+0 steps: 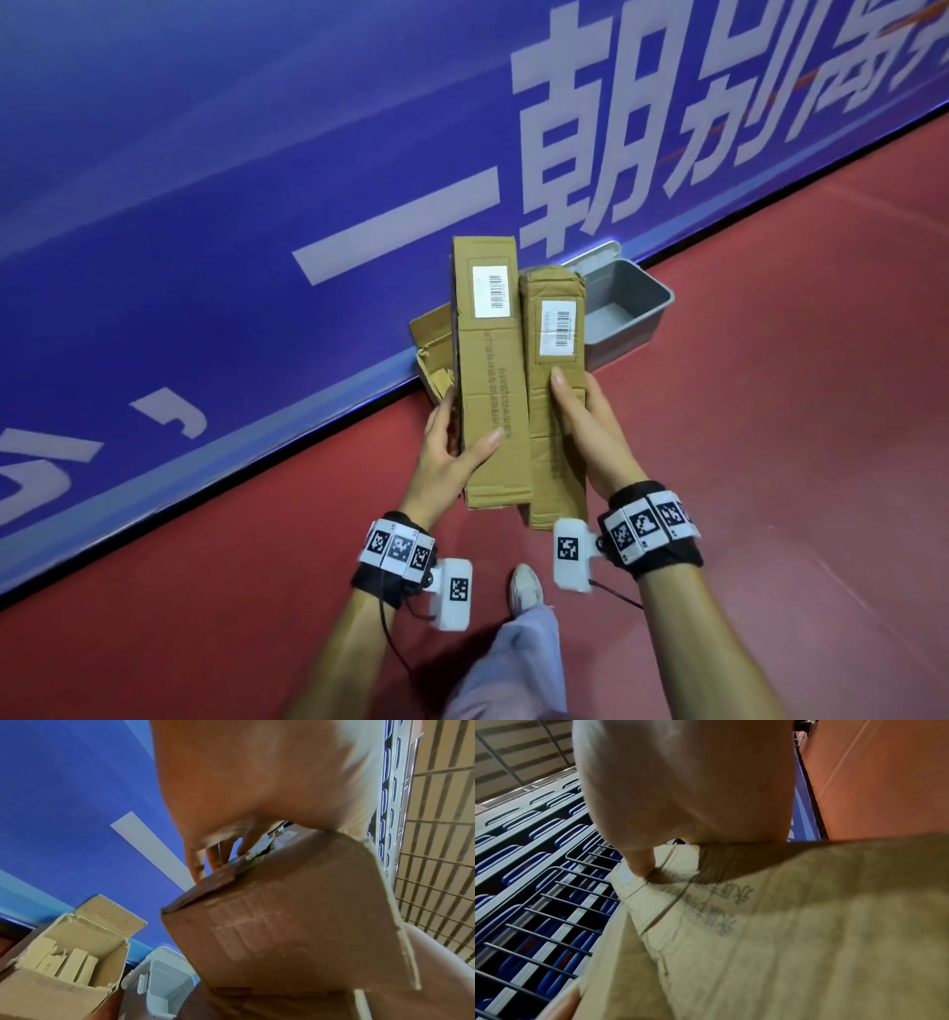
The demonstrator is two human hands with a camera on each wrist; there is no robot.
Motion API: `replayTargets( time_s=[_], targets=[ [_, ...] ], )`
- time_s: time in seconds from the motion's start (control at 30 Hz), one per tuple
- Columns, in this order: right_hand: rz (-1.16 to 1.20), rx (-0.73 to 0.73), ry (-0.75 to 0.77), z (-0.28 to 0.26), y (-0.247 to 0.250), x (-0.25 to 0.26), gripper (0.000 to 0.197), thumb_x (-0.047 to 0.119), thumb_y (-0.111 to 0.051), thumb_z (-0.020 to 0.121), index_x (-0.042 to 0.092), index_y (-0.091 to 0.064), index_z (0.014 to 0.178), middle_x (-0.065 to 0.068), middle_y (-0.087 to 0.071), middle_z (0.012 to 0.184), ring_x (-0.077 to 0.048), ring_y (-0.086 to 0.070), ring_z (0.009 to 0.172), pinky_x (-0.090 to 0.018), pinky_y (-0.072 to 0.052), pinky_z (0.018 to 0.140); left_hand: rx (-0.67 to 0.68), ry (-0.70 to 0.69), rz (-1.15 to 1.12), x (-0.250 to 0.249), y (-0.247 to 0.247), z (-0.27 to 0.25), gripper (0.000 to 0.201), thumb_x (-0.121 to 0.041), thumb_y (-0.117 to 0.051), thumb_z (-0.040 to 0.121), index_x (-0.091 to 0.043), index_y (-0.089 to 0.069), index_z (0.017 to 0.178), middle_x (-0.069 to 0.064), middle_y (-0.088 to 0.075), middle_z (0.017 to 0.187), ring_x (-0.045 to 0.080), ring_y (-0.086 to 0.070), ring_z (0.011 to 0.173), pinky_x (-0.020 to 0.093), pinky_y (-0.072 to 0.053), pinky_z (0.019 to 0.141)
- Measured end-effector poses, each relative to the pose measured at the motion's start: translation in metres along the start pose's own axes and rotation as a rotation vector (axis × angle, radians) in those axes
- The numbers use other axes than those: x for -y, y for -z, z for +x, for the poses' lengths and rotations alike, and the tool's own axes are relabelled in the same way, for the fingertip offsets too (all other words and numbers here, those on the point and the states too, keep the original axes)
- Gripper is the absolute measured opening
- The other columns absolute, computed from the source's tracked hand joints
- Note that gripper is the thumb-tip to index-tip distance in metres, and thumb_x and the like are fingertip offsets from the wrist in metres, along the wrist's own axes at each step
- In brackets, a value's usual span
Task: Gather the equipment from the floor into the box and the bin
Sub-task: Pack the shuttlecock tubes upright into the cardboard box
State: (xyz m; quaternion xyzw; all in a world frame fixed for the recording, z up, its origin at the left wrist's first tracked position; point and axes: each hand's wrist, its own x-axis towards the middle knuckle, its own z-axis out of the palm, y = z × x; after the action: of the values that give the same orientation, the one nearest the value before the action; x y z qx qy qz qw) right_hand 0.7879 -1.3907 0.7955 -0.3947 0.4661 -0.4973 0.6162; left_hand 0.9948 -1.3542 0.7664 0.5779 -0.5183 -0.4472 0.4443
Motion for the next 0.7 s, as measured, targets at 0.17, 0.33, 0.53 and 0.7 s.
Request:
replayTargets(
  time_s=[0.17,0.33,0.53,0.7],
  targets=[
    [-0.063,-0.057,0.032,0.110,-0.013,0.026,0.051,0.057,-0.069,0.092,0.027,-0.059,0.132,0.007,-0.074,0.122,-0.009,-0.071,0.112,-0.042,-0.056,0.102,0.035,-0.079,0.004,-0.010,0.007,0.115,0.093,-0.062,-0.080,0.080,-0.035,-0.037,0.158,-0.009,-0.050,0.155,0.010,-0.047,0.144,0.048,-0.039,0.120],
    [-0.062,-0.185,0.032,0.198,-0.017,0.048,0.049,0.060,-0.071,0.089,0.029,-0.064,0.126,0.008,-0.076,0.116,-0.007,-0.073,0.105,-0.036,-0.059,0.093,0.051,-0.036,-0.005,-0.022,0.010,0.214,0.095,-0.060,-0.085,0.076,-0.038,-0.037,0.155,-0.007,-0.057,0.149,0.015,-0.057,0.135,0.051,-0.047,0.113],
    [0.067,-0.304,-0.095,0.295,0.021,0.036,0.059,0.061,-0.074,0.084,0.017,-0.065,0.122,-0.001,-0.077,0.111,-0.017,-0.075,0.100,-0.036,-0.060,0.085,-0.080,0.069,-0.113,-0.010,0.000,0.301,0.089,-0.058,-0.085,0.077,-0.040,-0.042,0.152,-0.004,-0.062,0.144,0.016,-0.059,0.133,0.051,-0.049,0.111],
    [0.124,-0.230,-0.201,0.392,0.065,0.029,0.049,0.048,-0.077,0.087,0.018,-0.063,0.123,0.000,-0.072,0.106,-0.011,-0.072,0.083,-0.031,-0.057,0.066,-0.199,0.124,-0.136,0.013,-0.001,0.380,0.084,-0.052,-0.085,0.077,-0.043,-0.044,0.150,-0.003,-0.065,0.141,0.018,-0.062,0.131,0.052,-0.047,0.112]
  ],
)
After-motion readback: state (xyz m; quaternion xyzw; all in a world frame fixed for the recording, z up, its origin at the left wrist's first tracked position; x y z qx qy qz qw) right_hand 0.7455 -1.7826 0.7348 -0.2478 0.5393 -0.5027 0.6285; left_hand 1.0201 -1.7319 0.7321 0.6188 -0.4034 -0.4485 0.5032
